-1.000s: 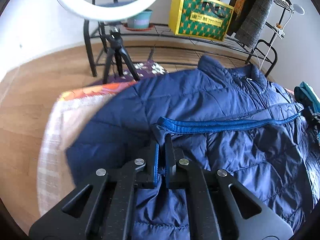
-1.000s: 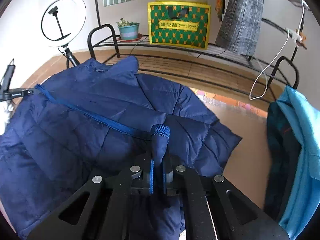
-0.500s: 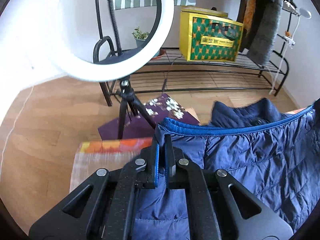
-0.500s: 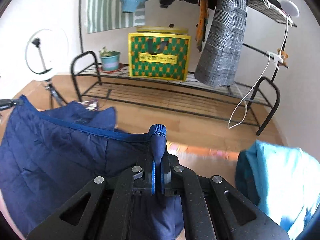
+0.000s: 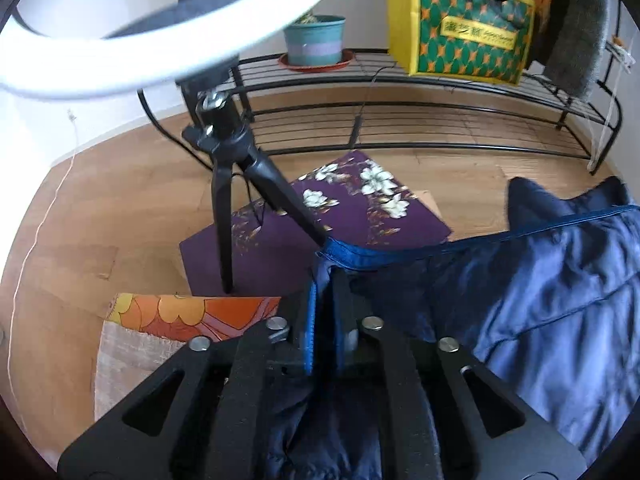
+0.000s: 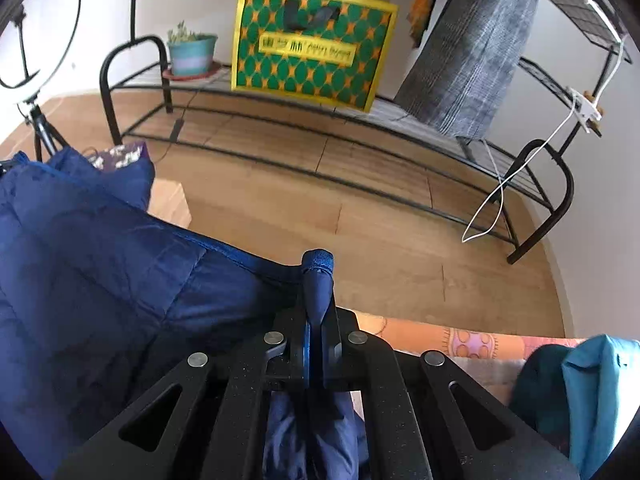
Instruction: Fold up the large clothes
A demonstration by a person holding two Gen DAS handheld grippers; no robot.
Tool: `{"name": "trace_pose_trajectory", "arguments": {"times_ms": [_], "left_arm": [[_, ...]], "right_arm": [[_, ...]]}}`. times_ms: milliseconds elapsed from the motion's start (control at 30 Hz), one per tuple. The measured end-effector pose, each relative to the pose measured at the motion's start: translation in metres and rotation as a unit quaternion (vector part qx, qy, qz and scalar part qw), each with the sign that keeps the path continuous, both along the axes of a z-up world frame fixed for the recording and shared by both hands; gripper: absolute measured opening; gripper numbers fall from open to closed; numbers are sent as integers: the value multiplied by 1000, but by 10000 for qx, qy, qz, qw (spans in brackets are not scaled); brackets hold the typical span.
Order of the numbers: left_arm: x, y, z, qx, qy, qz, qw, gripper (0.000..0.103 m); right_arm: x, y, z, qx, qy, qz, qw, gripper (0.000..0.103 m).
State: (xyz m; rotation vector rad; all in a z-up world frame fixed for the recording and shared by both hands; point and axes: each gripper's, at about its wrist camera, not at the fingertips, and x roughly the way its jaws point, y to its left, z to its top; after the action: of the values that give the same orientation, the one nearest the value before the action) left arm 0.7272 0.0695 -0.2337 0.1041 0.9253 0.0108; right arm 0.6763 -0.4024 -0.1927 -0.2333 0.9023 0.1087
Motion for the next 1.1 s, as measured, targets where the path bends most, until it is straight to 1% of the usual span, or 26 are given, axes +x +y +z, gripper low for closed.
{"name": "trace_pose_trajectory", "arguments": {"times_ms": [67, 100, 200, 233, 267, 333, 367, 400, 500, 533, 600, 633, 700, 733, 767, 833, 900, 967, 1033, 1100], "left_arm": [[1, 2, -1, 3, -38, 75, 10000, 16], [1, 2, 1, -9, -76, 82, 9999, 20], [-2, 8, 9, 58, -153, 213, 9996, 23], [-4, 9, 14, 106, -184, 218, 9995, 23], [-8, 9, 21, 224, -250, 220, 9992, 23], [-16, 8, 35, 317, -355, 185, 9987, 23], [-26, 5, 48, 330, -469, 133, 9983, 23], [-34, 1, 57, 263, -566, 51, 9980, 23], [-64, -24, 86, -24, -803, -270, 9964, 23], [-77, -41, 94, -177, -852, -493, 9950, 23], [-94, -72, 99, -380, -871, -937, 9911, 24], [-101, -92, 98, -452, -853, -1167, 9885, 24], [-103, -122, 90, -579, -699, -1451, 9852, 24], [-102, -137, 84, -582, -589, -1587, 9839, 24], [-99, -151, 75, -483, -503, -1651, 9838, 24], [-91, -172, 58, -304, -353, -1650, 9852, 24], [-80, -182, 35, -97, -126, -1519, 9883, 24], [-77, -185, 17, -117, 12, -1488, 9888, 24], [-81, -185, 9, -85, -208, -1489, 9886, 26], [-80, -185, 11, -98, -188, -1505, 9884, 26]], "right_arm": [[1, 3, -6, -90, 67, 49, 9999, 2], [0, 3, -6, -95, 59, 52, 9999, 2], [2, -2, -3, 22, 96, 32, 9999, 2], [-1, -4, 1, 39, 72, 32, 10000, 2], [-3, -5, 5, 52, 48, 22, 10000, 6], [-14, -13, 19, 159, -35, -56, 9999, 11], [-20, -17, 24, 219, -88, -115, 9997, 11], [-27, -23, 31, 342, -139, -185, 9991, 12], [-61, -44, 54, 1066, -276, -355, 9933, 15], [-76, -48, 61, 1358, -299, -328, 9897, 15], [-109, -48, 72, 1821, -285, -110, 9828, 15], [-131, -43, 75, 2072, -260, 103, 9779, 15], [-159, -29, 73, 2157, -146, 399, 9755, 15], [-172, -19, 68, 2094, -56, 556, 9762, 15], [-180, -11, 63, 2003, 15, 669, 9774, 15], [-192, 6, 49, 1816, 182, 805, 9799, 15], [-196, 13, 33, 1705, 404, 823, 9811, 15], [-197, 13, 16, 1681, 586, 745, 9812, 15], [-198, 10, 10, 1801, 569, 701, 9795, 15], [-198, 9, 6, 1854, 539, 618, 9792, 15]]}}
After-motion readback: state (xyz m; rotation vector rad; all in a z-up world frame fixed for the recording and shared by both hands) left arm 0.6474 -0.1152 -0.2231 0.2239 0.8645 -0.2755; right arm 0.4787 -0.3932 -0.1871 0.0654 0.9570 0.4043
